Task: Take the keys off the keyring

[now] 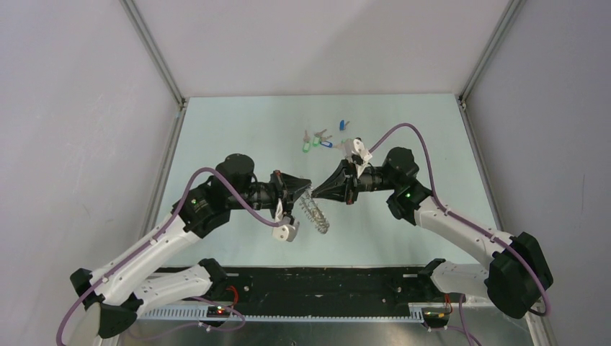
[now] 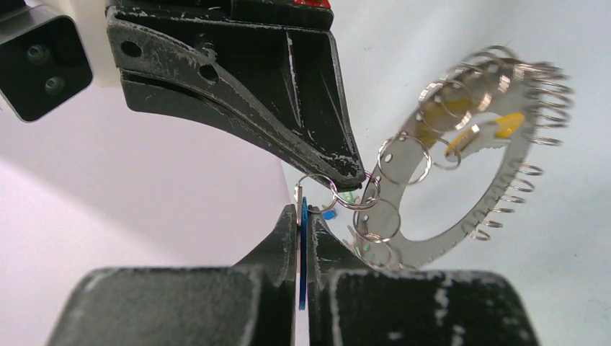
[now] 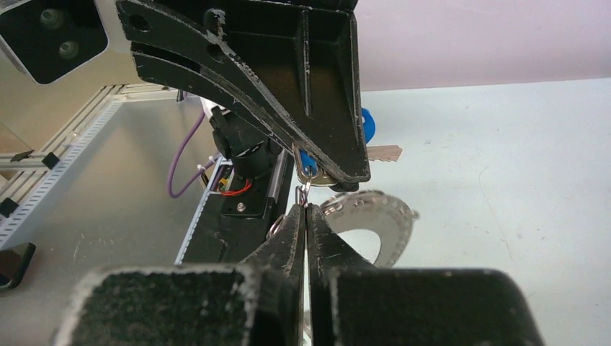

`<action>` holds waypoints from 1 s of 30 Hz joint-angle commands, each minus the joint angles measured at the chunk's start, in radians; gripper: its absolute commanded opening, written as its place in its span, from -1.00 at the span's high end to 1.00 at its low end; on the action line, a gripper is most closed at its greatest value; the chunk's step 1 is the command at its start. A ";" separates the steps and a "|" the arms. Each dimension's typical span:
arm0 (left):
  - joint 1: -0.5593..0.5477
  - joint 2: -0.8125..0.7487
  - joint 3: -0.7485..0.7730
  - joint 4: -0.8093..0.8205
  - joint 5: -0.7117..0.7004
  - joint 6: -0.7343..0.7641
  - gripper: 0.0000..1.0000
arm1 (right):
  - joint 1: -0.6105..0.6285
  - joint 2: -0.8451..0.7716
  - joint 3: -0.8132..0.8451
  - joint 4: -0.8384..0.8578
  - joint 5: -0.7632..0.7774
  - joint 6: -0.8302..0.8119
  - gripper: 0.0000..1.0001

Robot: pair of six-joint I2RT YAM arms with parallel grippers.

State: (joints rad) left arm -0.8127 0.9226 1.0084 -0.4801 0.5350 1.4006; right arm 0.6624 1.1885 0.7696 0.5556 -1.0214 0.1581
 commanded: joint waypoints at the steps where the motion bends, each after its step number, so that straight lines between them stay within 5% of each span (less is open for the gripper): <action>1: 0.007 -0.022 0.038 0.060 0.026 0.021 0.99 | 0.000 -0.008 0.038 0.028 0.003 0.047 1.00; 9: 0.006 -0.029 0.030 0.066 0.016 0.026 1.00 | 0.004 -0.050 0.031 -0.089 0.206 0.171 1.00; 20: 0.005 -0.036 -0.001 0.083 0.027 0.018 0.99 | 0.008 -0.124 -0.233 0.373 0.566 0.638 1.00; 27: 0.006 -0.036 -0.018 0.092 0.040 0.009 0.99 | 0.061 -0.174 -0.359 0.513 0.776 0.693 1.00; 28: 0.005 -0.039 -0.019 0.093 0.041 0.009 1.00 | 0.060 -0.180 -0.359 0.513 0.755 0.678 0.87; 29: 0.005 -0.040 -0.021 0.093 0.041 0.009 0.99 | 0.057 -0.183 -0.355 0.505 0.733 0.647 0.49; 30: 0.006 -0.044 -0.022 0.095 0.041 0.009 1.00 | 0.047 -0.190 -0.352 0.496 0.688 0.629 0.30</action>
State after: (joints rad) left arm -0.8093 0.9154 0.9810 -0.4347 0.5392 1.4063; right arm 0.7319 1.0321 0.4175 0.9745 -0.4007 0.8227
